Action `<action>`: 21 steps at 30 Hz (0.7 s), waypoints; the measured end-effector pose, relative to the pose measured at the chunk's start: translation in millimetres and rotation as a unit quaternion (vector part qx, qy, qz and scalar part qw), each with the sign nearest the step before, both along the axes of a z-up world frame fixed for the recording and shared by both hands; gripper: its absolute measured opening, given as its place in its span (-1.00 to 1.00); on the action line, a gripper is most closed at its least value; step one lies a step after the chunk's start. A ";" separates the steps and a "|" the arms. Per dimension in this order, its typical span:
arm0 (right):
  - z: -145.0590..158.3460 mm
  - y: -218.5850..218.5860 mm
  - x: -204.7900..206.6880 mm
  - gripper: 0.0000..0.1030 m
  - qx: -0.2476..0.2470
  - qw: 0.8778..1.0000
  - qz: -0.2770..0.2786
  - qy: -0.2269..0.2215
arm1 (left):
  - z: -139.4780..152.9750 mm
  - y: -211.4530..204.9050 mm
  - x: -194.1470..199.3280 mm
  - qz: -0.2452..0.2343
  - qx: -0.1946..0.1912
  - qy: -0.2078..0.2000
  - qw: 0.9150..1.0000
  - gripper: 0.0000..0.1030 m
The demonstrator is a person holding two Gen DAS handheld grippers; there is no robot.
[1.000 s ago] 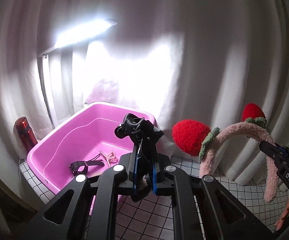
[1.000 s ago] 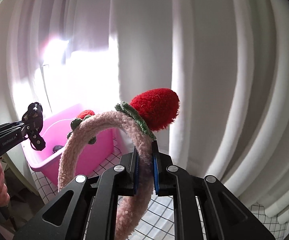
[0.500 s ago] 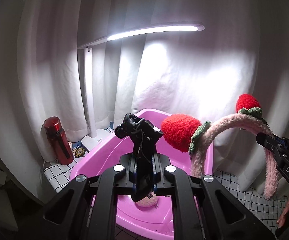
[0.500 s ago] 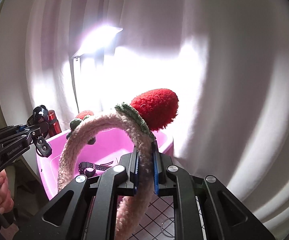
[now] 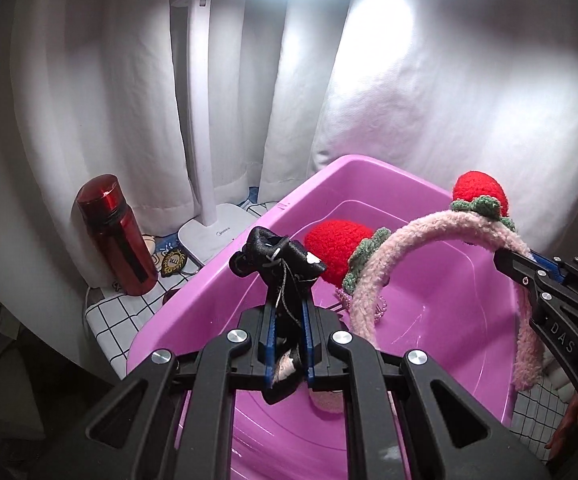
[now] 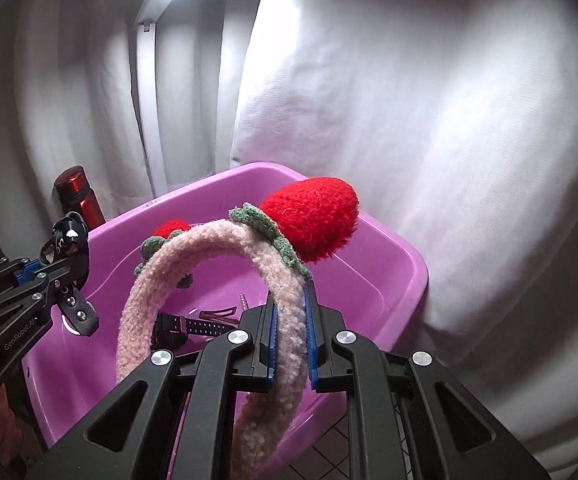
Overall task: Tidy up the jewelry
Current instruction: 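Open both tools to drop the scrunchie and headband into the tub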
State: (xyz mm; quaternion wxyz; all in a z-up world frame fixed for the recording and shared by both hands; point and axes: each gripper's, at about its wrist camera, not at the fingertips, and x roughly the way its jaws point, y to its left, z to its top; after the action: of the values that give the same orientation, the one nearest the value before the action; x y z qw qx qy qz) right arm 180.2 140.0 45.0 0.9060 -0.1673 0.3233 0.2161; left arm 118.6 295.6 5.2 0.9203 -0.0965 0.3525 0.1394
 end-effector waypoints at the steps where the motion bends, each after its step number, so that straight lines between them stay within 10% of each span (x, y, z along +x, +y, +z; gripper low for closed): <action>1: -2.0 5.8 5.2 -0.78 -0.006 1.000 0.000 0.003 | -3.3 1.2 2.0 0.002 -0.001 0.006 1.000 -0.79; 11: -28.7 20.8 25.7 -0.75 -0.034 0.999 -0.012 0.034 | -20.2 10.8 12.7 0.013 -0.004 0.046 0.999 -0.50; 16: -27.7 21.5 25.3 -0.01 -0.037 0.998 -0.021 0.038 | -17.4 11.6 8.5 0.020 -0.001 0.038 0.999 0.57; 21: -18.7 20.5 18.6 0.25 -0.045 0.998 -0.030 0.009 | -9.5 9.8 2.2 0.031 0.010 0.028 0.999 0.84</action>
State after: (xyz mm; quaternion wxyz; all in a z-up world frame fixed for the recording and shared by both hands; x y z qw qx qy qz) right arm 198.8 160.5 26.2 0.9005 -0.1964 0.3463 0.1751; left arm 120.8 305.4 -4.3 0.9060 -0.0946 0.3739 0.1744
